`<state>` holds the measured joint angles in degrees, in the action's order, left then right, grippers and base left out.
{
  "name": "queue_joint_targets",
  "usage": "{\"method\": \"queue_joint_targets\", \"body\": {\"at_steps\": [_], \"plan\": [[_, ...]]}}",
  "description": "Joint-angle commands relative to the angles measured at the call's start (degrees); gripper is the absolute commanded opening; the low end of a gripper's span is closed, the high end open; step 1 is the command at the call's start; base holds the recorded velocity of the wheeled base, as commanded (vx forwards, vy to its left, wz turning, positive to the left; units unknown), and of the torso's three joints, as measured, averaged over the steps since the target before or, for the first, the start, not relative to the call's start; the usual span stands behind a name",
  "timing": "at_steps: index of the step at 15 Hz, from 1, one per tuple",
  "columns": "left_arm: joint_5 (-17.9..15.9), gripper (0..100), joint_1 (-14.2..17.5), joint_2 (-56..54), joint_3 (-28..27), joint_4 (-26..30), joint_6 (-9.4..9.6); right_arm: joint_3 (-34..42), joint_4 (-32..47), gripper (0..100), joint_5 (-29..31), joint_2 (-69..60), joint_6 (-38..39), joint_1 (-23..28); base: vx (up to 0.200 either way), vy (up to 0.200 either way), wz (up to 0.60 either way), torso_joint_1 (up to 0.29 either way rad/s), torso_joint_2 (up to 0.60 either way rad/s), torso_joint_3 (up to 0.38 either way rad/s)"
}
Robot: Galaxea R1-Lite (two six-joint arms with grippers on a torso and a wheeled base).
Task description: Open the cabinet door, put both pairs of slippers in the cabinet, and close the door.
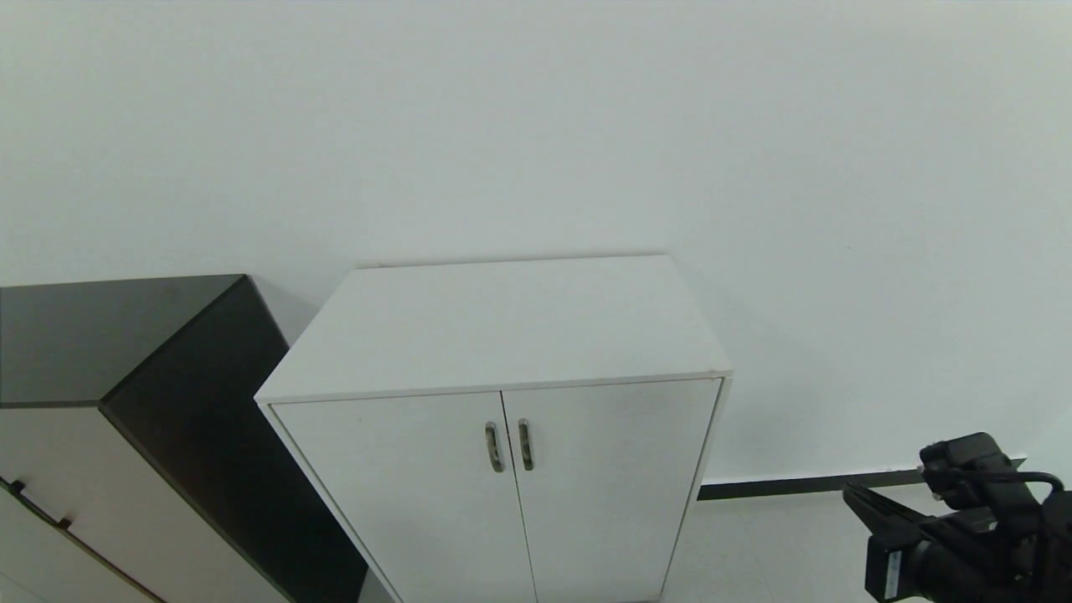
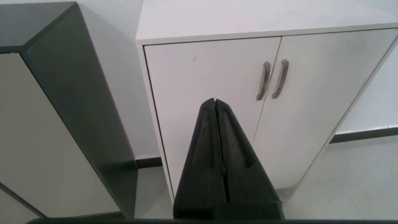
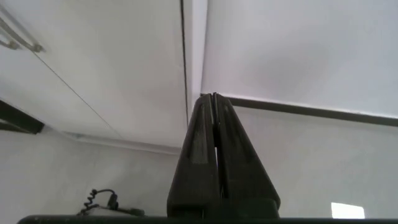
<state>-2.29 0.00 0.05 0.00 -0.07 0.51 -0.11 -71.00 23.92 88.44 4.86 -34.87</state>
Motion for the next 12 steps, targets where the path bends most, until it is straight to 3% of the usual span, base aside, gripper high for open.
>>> {"method": "queue_joint_targets", "body": {"at_steps": [1, 6, 9, 12], "plan": [[0.0, 0, 0.0, 0.0, 0.0, 0.0, 0.02, 0.1, 11.2, 0, 0.1, -14.9, 0.1, 0.1, 0.000, 0.000, 0.00, 0.000, 0.00, 0.000], [0.0, 0, 0.0, 0.0, 0.0, 0.0, 0.02, -0.1, 39.4, 0, -2.2, -41.4, 2.0, -1.3, 0.000, 0.000, 0.00, 0.000, 0.00, 0.000], [0.0, 0, 0.0, 0.0, 0.0, 0.0, 0.02, -0.2, 55.8, 0, -8.4, -57.0, 1.6, -1.9, 0.000, 0.000, 0.00, 0.000, 0.00, 0.000], [0.0, 0, 0.0, 0.0, 0.0, 0.0, 0.02, -0.2, 67.8, 0, -18.2, -68.4, 0.7, -1.9, 0.000, 0.000, 0.00, 0.000, 0.00, 0.000]]}}
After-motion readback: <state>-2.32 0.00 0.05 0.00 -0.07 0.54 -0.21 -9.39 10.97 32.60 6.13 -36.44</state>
